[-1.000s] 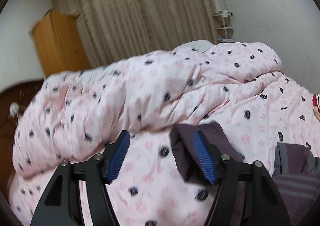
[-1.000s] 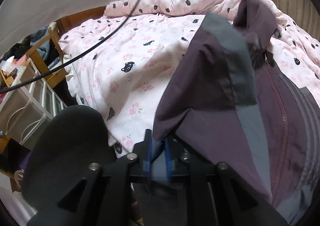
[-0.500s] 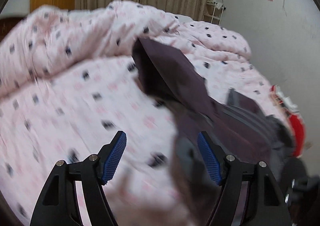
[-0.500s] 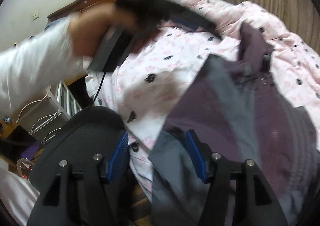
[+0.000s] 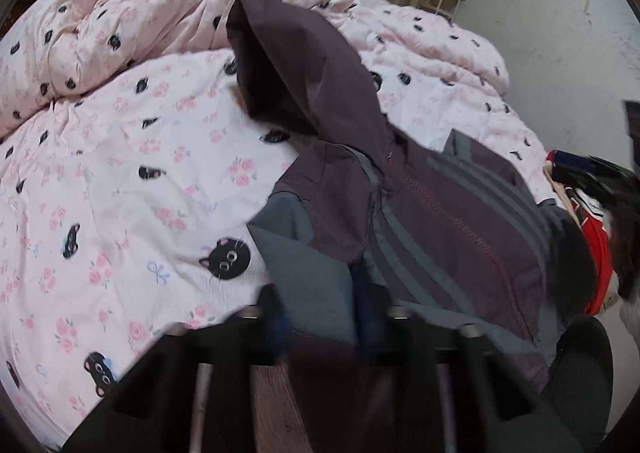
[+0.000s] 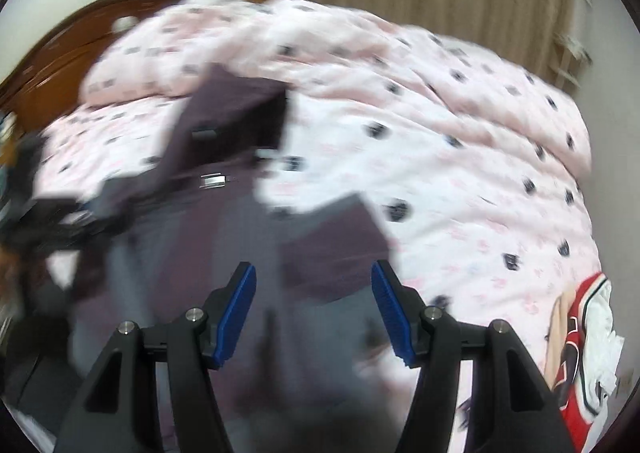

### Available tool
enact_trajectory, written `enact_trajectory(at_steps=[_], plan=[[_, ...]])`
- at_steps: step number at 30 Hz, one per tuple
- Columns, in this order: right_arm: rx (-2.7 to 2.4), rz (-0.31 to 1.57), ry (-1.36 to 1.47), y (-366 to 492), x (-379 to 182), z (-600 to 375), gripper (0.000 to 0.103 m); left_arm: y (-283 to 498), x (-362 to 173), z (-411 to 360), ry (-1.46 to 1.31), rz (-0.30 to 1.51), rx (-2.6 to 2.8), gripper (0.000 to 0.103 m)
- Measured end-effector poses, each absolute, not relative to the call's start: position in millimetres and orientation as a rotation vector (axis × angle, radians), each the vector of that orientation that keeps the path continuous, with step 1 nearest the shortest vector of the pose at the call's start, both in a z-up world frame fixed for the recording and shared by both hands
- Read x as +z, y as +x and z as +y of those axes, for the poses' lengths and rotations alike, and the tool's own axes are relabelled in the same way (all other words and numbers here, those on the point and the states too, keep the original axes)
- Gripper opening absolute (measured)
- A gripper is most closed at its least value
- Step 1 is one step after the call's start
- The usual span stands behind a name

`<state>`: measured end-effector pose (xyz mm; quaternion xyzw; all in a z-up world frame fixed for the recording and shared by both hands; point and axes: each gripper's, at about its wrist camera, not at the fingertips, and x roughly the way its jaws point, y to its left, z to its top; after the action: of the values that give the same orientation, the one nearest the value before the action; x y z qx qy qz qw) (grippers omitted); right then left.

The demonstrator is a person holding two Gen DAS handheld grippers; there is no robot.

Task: Fold clothes

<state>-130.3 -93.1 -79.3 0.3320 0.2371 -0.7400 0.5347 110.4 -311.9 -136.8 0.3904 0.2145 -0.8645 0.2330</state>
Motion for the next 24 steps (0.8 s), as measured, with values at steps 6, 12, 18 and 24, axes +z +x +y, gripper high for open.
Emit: enact_trajectory(at_steps=[6,12,18,24], plan=[[-1.732,0.589,1.058,-210,-143,-146,0.062,122,-143,-315,1.065,0.635,-2.351,0.011],[-1.640,0.582,1.228,-229,-185,-179,0.054,134,-149,-318,1.070,0.644,-2.301,0.011],[-1.593,0.450,1.235,-237,-165,-172,0.008,140,-157,-323,1.075,0.669,-2.254,0.011],[-1.601,0.308,1.208,-255,-129,-151,0.007,133,-143,-324,1.032,0.609,-2.238,0.010]])
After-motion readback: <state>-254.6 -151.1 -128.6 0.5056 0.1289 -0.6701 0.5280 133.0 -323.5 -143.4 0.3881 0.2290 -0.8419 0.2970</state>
